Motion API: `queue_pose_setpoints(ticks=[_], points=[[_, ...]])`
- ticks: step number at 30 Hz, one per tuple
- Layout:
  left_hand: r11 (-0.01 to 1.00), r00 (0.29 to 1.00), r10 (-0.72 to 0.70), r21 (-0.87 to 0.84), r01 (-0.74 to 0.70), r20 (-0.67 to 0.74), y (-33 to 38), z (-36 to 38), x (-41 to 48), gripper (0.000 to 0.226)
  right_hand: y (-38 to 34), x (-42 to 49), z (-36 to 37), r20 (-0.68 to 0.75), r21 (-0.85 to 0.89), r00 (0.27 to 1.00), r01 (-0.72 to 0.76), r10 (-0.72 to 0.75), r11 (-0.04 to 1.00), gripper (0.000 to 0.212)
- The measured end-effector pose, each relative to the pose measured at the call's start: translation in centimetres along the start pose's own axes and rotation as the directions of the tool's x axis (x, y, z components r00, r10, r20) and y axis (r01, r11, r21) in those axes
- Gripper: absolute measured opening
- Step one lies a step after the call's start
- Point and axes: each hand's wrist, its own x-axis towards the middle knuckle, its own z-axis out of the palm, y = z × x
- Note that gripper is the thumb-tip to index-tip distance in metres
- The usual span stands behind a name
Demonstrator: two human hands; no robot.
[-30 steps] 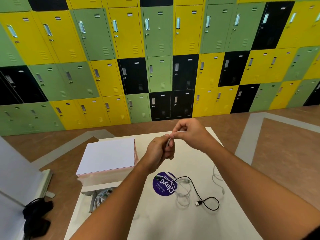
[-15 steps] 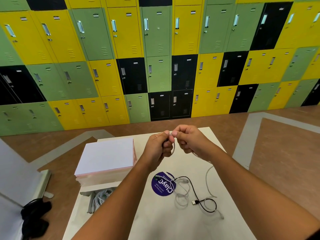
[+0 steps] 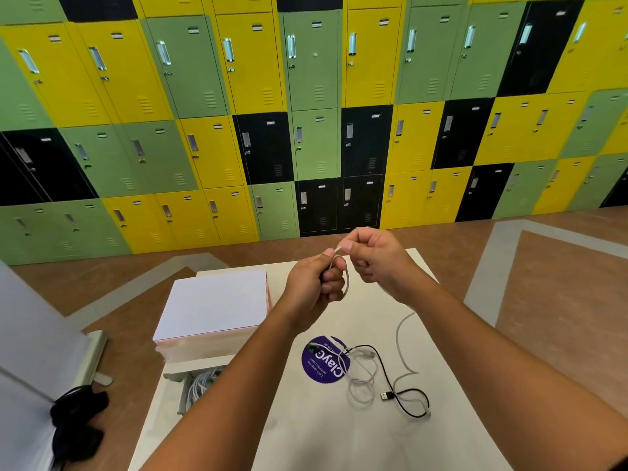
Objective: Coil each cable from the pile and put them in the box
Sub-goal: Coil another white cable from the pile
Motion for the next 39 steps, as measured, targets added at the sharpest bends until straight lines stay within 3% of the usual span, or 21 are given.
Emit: queue_pose_setpoints(ticks=[8, 13, 17, 23, 26, 30, 34, 36, 39], points=[[0.988, 0.989, 0.143, 0.049, -0.146, 0.047, 0.3, 0.1, 0.0, 0.040, -0.1, 0.0, 0.2, -0.027, 0.064, 0.999, 0.027, -0.025, 0.998, 0.016], [0.965, 0.975, 0.222, -0.146, -0.219, 0.001, 0.7, -0.2, 0.6, 0.039, 0.7, -0.6, 0.9, -0.004, 0.049, 1.000, -0.002, 0.002, 0.999, 0.019], [0.934, 0.967, 0.245, -0.252, -0.254, -0.065, 1.4, -0.8, 1.0, 0.039, 2.7, -1.2, 1.8, 0.022, -0.068, 0.988, -0.149, 0.151, 0.986, 0.019], [0.923, 0.939, 0.244, -0.239, -0.301, -0.242, 1.3, -1.7, 1.4, 0.037, 4.0, -2.2, 3.8, 0.091, -0.330, 0.983, -0.122, 0.160, 0.936, 0.023], [0.932, 0.915, 0.298, -0.125, -0.341, -0.273, 0.2, -2.1, 1.7, 0.037, 3.7, -2.3, 4.3, 0.132, -0.480, 0.972, -0.110, 0.195, 0.871, 0.025], [0.909, 0.869, 0.390, 0.275, -0.312, -0.304, -0.9, -2.6, 1.9, 0.036, 2.3, -2.4, 4.8, 0.189, -0.661, 0.962, -0.022, 0.195, 0.750, 0.023], [0.757, 0.907, 0.405, 0.599, -0.262, -0.116, -1.8, -2.8, 1.2, 0.037, -0.6, -1.4, 3.7, 0.183, -0.760, 0.978, 0.073, 0.104, 0.646, 0.018], [0.755, 0.943, 0.329, 0.614, -0.232, -0.048, -2.1, -2.6, 0.7, 0.039, -1.4, -1.0, 3.0, 0.163, -0.774, 0.983, 0.075, 0.084, 0.629, 0.018], [0.828, 0.973, 0.232, 0.524, -0.198, 0.001, -1.7, -2.2, 0.5, 0.042, -1.6, -0.5, 1.9, 0.064, -0.750, 0.998, 0.035, 0.020, 0.661, 0.011]])
